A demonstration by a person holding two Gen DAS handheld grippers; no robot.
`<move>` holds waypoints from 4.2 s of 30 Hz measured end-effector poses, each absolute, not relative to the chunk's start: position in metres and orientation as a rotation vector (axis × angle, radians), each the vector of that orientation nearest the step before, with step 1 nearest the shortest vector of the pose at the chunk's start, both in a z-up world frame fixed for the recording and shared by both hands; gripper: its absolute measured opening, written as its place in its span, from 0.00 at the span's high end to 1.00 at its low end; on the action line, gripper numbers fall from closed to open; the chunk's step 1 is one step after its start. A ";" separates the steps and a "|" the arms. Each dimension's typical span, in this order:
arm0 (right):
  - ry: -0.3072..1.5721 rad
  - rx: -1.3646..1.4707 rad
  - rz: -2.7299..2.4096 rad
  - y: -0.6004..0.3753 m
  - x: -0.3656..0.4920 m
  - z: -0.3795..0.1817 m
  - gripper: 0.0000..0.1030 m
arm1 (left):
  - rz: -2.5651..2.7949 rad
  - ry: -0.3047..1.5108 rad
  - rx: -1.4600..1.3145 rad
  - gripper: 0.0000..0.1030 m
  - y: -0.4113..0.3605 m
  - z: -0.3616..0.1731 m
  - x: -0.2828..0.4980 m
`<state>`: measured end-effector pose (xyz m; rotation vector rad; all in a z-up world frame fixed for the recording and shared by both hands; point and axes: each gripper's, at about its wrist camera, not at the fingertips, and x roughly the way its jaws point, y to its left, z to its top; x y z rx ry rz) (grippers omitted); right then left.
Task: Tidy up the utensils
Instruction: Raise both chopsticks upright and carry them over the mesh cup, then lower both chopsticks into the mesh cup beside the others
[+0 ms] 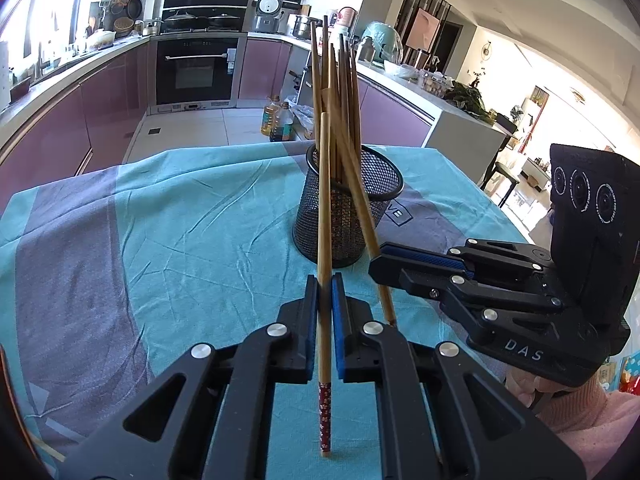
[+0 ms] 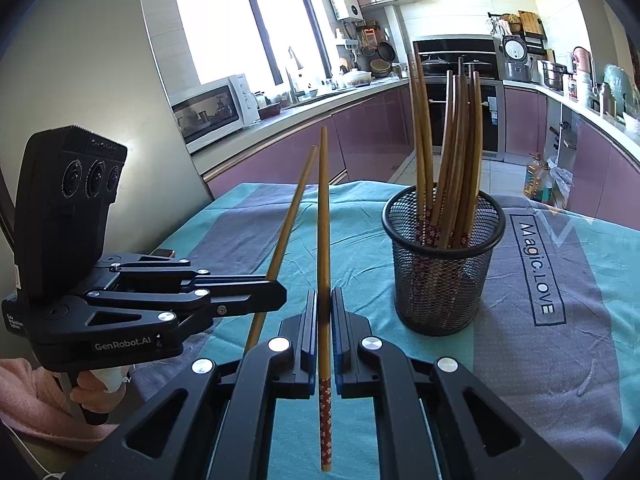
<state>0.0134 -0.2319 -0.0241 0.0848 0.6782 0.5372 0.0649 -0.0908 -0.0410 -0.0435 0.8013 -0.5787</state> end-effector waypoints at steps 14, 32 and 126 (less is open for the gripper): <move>0.645 0.099 0.503 -0.246 0.012 -0.015 0.95 | -0.590 0.782 -0.048 0.93 -0.087 -0.035 0.064; 0.573 0.124 0.477 -0.264 0.016 0.008 0.95 | -0.608 0.721 -0.055 0.93 -0.081 -0.011 0.066; 0.448 0.123 0.422 -0.287 0.050 0.066 0.95 | -0.603 0.501 -0.018 0.93 -0.122 0.083 0.074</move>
